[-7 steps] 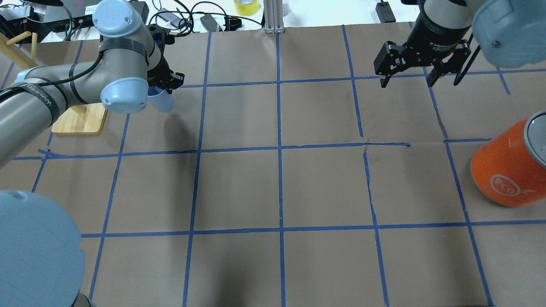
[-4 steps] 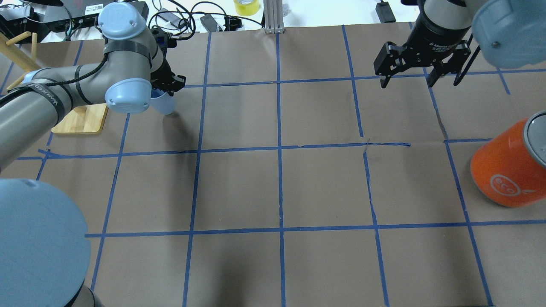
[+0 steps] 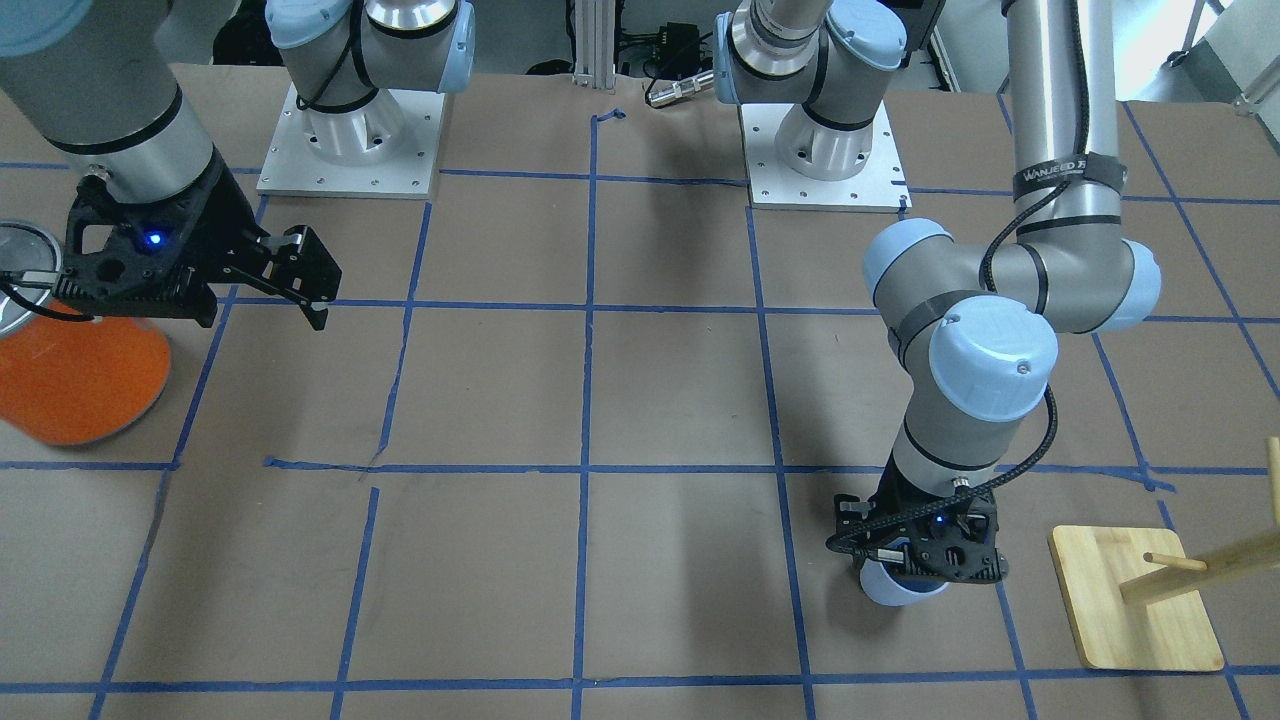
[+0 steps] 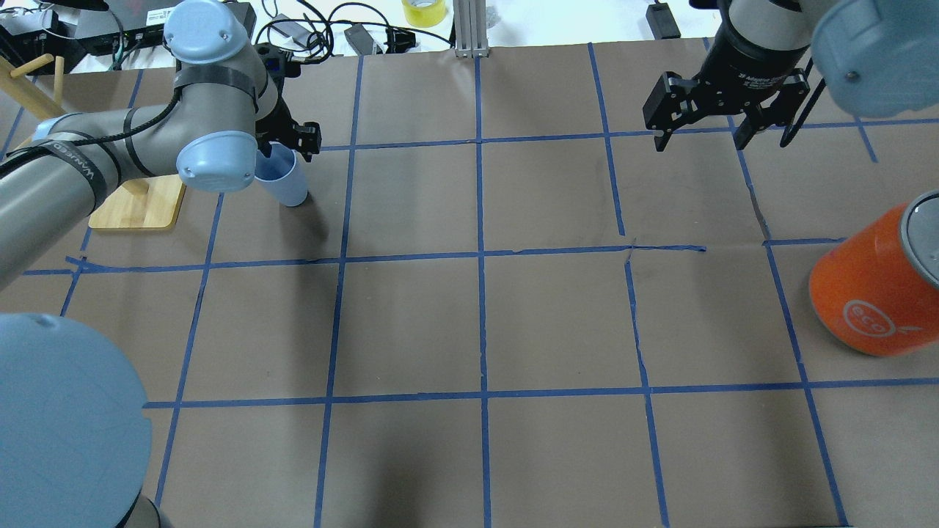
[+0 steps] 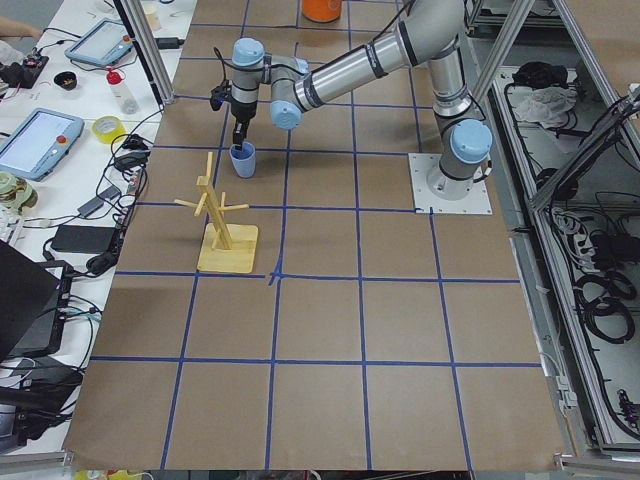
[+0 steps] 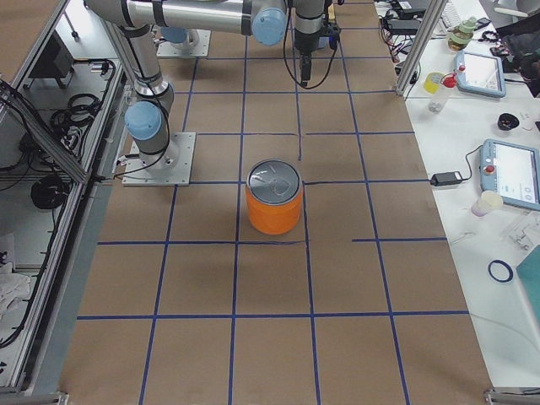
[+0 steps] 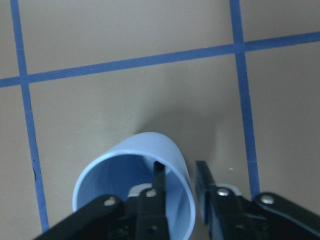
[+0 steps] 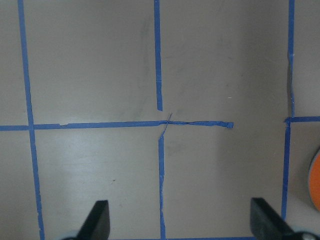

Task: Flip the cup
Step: 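Lower the upright cup onto the table and open the left gripper, then raise the left gripper up and away from the cup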

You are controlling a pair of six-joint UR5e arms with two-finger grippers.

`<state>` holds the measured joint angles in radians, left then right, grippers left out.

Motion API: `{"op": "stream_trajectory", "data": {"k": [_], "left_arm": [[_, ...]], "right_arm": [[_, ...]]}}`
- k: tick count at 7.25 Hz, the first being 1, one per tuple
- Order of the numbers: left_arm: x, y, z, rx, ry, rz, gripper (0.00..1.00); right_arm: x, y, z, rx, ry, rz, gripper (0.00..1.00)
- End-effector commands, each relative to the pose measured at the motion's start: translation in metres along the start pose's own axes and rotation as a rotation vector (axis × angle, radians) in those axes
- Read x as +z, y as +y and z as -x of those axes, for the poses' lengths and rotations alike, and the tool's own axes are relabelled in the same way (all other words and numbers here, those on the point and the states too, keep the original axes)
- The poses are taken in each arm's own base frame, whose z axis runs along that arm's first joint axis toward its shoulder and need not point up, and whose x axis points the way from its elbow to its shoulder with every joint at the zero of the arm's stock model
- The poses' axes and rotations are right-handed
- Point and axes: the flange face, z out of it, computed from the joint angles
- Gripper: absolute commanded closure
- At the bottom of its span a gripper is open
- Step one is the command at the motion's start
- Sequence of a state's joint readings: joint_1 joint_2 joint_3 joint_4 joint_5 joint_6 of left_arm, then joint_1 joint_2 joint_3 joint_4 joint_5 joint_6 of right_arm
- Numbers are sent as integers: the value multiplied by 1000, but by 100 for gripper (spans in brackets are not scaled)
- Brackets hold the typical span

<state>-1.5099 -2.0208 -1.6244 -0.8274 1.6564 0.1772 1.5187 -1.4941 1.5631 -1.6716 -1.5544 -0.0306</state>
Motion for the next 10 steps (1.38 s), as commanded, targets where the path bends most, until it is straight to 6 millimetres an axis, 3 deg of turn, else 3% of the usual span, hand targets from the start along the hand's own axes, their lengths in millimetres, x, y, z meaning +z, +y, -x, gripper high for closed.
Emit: {"op": "stream_trajectory", "data": {"k": [1, 3, 4, 8, 10], "left_arm": [[-39, 7, -3, 4, 6, 11, 16], [-99, 26, -15, -28, 31, 55, 6], [-144, 40, -19, -35, 37, 94, 4], [-260, 100, -27, -159, 113, 122, 0], [-285, 117, -28, -159, 111, 82, 0]], "right_arm": [[0, 0, 0, -2, 1, 0, 0], [0, 0, 0, 0, 1, 0, 0], [0, 0, 0, 0, 1, 0, 0], [0, 0, 0, 0, 1, 0, 0], [0, 0, 0, -3, 4, 0, 0]]}}
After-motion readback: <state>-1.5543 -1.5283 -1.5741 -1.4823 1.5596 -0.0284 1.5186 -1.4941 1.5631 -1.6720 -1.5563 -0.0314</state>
